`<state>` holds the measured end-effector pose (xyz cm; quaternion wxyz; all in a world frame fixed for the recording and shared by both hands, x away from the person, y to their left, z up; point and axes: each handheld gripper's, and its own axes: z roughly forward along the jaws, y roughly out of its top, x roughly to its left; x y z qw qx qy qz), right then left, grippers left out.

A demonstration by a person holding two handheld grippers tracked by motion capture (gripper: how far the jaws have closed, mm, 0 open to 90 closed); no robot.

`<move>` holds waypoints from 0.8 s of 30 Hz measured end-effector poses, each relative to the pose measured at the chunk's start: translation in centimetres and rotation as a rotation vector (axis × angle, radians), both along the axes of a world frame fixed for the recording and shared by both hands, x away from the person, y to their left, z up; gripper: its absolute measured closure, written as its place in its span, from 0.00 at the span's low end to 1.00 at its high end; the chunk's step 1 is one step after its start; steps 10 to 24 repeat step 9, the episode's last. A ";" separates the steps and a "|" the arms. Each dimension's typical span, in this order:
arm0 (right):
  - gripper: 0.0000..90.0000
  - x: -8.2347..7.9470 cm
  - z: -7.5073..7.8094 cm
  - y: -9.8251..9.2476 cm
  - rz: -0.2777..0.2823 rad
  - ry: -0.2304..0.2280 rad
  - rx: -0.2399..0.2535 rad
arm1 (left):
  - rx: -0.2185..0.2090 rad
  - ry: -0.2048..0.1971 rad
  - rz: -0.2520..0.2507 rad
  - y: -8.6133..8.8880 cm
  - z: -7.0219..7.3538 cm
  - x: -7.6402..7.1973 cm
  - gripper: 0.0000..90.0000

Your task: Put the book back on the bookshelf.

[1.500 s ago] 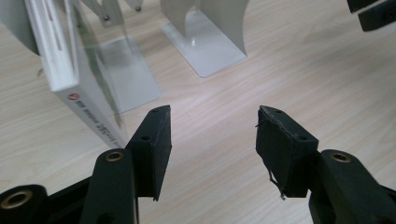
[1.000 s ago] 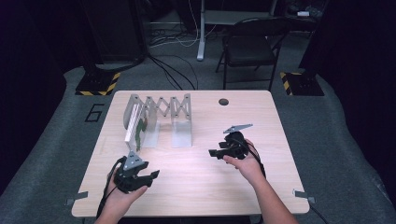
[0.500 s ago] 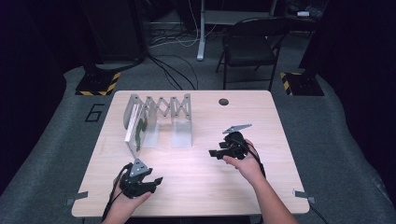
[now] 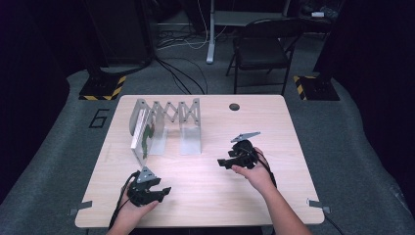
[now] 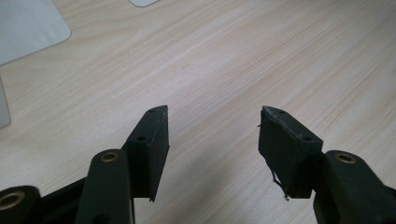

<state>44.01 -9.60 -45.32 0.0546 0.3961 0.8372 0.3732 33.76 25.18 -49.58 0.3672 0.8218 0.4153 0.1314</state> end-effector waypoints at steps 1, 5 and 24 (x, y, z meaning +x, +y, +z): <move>0.41 0.0 -0.1 0.0 -0.004 -0.007 0.004 | -0.001 0.016 -0.001 0.0 0.0 0.0 0.48; 0.41 0.1 -0.5 0.1 0.000 0.004 -0.004 | 0.011 0.010 -0.008 -0.2 -0.1 0.2 0.48; 0.41 0.2 -1.1 0.3 0.003 0.012 -0.015 | 0.022 0.014 -0.012 -0.3 -0.2 0.4 0.48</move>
